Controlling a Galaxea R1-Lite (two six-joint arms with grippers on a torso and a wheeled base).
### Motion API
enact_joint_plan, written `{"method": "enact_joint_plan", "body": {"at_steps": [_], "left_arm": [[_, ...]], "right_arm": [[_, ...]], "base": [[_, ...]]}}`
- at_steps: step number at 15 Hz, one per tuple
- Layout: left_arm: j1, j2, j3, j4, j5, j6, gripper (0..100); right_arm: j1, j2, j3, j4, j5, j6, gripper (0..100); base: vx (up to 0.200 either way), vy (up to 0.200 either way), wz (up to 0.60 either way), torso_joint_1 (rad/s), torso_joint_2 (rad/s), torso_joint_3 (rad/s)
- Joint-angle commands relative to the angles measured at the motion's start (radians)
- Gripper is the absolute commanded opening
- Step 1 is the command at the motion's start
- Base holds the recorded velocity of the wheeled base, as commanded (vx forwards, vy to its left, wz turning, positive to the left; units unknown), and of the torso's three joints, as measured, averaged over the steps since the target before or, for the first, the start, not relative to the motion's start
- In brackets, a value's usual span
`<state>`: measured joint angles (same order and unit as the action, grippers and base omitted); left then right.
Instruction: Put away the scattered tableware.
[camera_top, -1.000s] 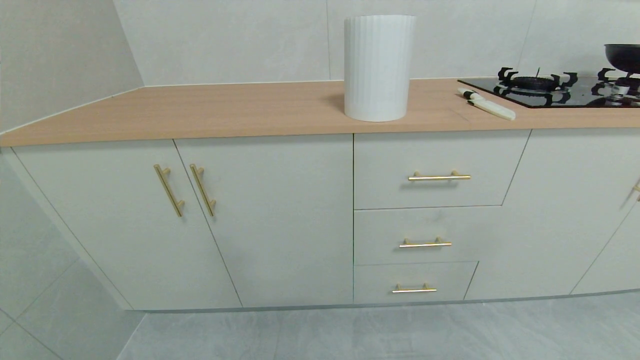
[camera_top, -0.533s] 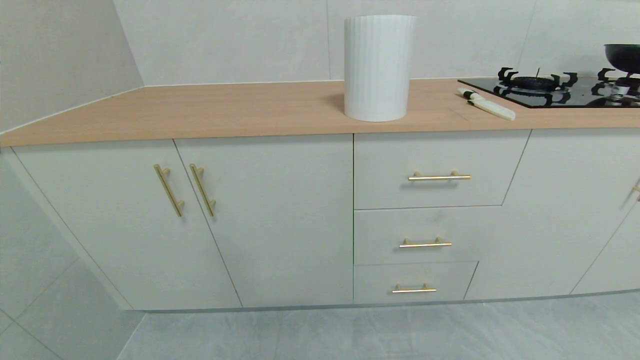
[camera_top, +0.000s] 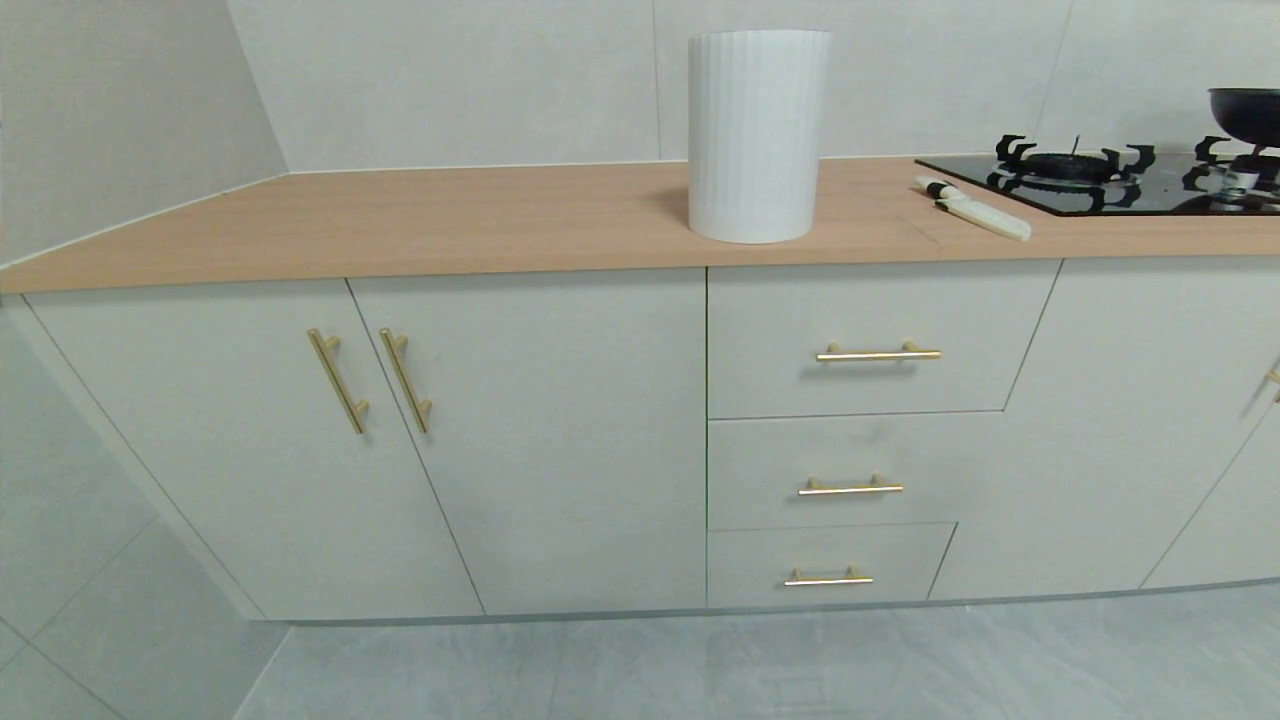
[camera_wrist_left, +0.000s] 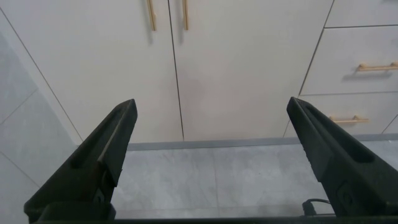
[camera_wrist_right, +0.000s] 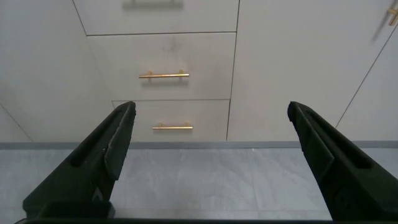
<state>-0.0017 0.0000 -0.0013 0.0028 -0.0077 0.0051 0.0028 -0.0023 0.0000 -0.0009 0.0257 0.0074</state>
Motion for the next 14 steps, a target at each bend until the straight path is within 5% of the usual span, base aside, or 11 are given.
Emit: {"method": "enact_joint_plan", "body": {"at_steps": [1,14], "left_arm": [[0.0,0.002,0.001,-0.001,0.0,-0.001,100],[0.0,0.002,0.0,0.0,0.0,-0.001,100]], "right_arm": [[0.0,0.002,0.0,0.001,0.002,0.0,100],[0.0,0.002,0.0,0.001,0.0,0.002,100]], "base": [[0.0,0.0,0.0,0.0,0.0,0.0],[0.2,0.0,0.0,0.004,0.0,0.002]]}}
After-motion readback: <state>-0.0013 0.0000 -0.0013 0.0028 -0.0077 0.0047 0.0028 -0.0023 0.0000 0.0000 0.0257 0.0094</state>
